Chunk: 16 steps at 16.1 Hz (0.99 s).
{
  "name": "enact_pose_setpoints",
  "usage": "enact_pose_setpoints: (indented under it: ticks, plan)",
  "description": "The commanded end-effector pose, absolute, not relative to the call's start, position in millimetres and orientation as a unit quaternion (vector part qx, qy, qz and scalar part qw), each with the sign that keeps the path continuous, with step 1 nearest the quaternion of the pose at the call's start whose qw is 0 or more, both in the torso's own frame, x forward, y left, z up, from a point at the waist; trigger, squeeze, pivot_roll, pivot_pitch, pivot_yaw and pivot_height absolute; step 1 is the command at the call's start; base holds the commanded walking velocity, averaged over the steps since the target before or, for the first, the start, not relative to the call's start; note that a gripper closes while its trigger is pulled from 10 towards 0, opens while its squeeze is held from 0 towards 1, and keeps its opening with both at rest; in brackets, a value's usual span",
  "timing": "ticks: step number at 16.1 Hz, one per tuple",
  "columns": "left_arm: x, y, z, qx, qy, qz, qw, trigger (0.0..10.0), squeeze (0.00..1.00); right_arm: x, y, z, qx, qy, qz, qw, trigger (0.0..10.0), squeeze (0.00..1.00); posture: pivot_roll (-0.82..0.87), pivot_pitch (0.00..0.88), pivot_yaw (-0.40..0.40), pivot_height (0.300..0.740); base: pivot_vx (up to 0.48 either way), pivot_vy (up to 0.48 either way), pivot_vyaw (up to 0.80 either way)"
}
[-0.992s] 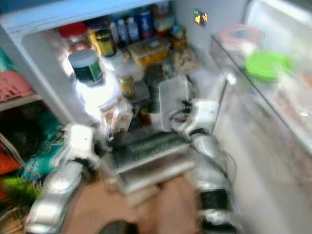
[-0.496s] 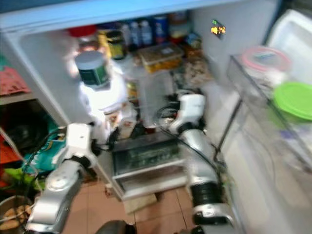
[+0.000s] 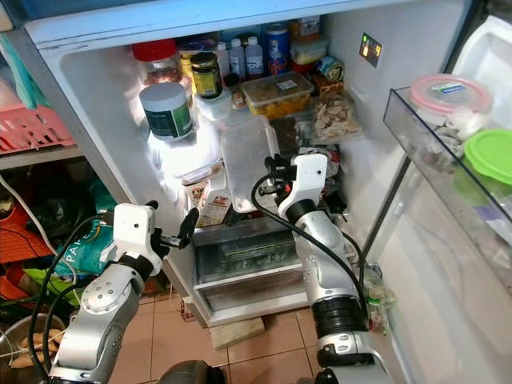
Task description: Restocking fridge
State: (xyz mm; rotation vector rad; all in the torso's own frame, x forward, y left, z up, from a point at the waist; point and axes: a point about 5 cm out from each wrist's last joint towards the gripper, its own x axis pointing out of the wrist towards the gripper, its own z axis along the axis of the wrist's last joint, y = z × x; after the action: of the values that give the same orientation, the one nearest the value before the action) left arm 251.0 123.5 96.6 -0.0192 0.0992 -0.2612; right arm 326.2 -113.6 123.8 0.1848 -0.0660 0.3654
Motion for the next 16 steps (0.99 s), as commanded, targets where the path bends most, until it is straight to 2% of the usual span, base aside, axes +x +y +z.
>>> enact_pose_setpoints:
  ticks: [1,16]
  plan:
    - [252,126,98,-0.011,0.046,-0.131,0.990,10.0,0.00,328,-109,126,0.099,-0.032,0.188,0.977,10.0,0.00,0.07,0.024,0.074,0.740,0.000,0.000,0.00]
    - [252,125,97,-0.014,0.047,-0.132,0.990,10.0,0.00,326,-98,126,0.093,-0.028,0.216,0.972,10.0,0.00,0.08,0.021,0.066,0.740,0.016,0.000,0.06]
